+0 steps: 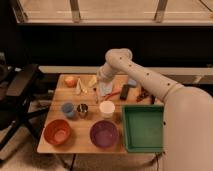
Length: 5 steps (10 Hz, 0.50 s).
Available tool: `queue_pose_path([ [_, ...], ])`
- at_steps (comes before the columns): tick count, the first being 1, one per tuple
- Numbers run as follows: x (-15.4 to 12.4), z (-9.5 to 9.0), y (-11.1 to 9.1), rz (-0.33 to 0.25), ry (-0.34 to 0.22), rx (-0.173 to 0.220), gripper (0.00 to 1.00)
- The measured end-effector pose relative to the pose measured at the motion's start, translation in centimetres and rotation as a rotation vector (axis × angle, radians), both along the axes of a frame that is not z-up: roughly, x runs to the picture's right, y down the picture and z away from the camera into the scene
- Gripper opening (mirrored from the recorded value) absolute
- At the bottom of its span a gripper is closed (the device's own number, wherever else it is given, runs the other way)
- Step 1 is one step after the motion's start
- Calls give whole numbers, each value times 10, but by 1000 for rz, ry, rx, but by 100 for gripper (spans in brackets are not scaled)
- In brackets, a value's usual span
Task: Place fork in purple bowl
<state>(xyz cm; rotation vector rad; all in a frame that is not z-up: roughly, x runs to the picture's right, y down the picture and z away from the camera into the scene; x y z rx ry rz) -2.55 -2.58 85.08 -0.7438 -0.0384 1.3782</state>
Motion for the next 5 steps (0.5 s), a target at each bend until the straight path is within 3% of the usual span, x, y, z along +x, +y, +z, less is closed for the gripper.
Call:
queue_pose_path([
  [3, -1, 0, -1, -5, 1, -2, 66],
  [5, 2, 17, -2, -37, 63, -17, 66],
])
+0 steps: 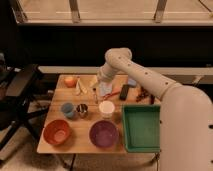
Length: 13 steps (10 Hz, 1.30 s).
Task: Place fork in purple bowl
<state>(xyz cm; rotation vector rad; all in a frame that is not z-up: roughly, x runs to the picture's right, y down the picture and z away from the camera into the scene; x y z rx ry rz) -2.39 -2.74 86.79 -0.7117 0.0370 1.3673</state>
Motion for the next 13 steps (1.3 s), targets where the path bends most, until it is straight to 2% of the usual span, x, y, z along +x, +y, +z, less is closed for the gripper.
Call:
queue_pose_path([
  [2, -6, 35, 2, -57, 80, -16, 66],
  [5, -9, 67, 14, -149, 198, -30, 66],
  [8, -14, 79, 22, -187, 215, -53, 66],
  [11, -28, 86, 28, -201, 188, -63, 66],
  [13, -34, 92, 32, -198, 172, -46, 66],
])
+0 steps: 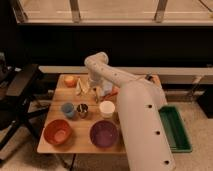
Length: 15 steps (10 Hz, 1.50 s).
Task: Place fork in purple bowl
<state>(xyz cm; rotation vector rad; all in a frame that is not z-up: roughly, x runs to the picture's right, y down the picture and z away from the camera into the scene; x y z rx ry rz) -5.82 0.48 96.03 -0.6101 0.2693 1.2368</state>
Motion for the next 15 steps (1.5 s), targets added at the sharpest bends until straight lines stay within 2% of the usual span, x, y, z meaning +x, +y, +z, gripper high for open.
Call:
queue_pose_path([
  [3, -11, 10, 4, -2, -23, 45, 66],
  [5, -16, 18, 9, -4, -29, 60, 66],
  [8, -14, 33, 15, -11, -10, 57, 66],
  [11, -10, 43, 20, -2, 13, 28, 65],
  [13, -6, 42, 19, -6, 20, 26, 48],
  [15, -2, 41, 19, -4, 24, 24, 25],
])
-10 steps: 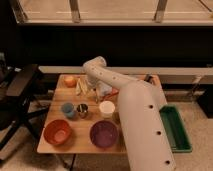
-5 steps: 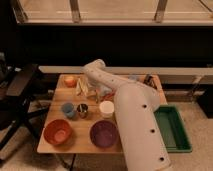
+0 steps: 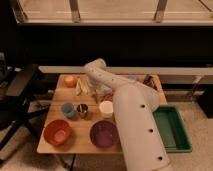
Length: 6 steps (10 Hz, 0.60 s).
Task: Place fork in purple bowl
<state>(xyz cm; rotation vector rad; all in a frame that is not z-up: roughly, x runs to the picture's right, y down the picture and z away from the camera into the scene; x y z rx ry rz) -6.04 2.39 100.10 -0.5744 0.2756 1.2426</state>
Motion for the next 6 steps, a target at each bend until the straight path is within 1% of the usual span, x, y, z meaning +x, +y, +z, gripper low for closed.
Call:
queue_pose_path([
  [2, 0, 0, 0, 0, 1, -1, 8],
  [3, 0, -1, 0, 0, 1, -2, 1],
  [5, -1, -1, 1, 0, -1, -3, 0],
  [6, -2, -5, 1, 3, -7, -6, 0],
])
